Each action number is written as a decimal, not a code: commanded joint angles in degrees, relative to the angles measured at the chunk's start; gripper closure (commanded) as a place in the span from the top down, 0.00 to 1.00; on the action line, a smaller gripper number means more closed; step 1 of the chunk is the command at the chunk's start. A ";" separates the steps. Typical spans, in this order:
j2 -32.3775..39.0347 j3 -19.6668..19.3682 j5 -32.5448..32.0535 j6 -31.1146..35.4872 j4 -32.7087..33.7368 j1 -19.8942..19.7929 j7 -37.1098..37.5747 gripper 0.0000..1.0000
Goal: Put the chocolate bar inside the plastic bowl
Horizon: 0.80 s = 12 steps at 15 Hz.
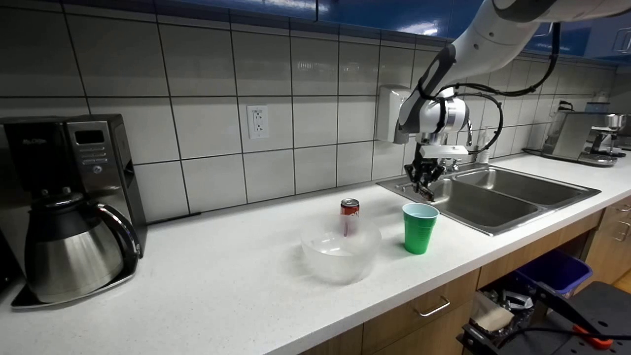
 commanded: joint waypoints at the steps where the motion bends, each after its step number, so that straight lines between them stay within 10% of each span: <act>1: -10.19 -0.11 0.01 1.92 -11.61 0.52 -0.40 0.07; 12: -31.69 -0.94 -1.04 3.27 -35.84 3.70 -2.01 0.07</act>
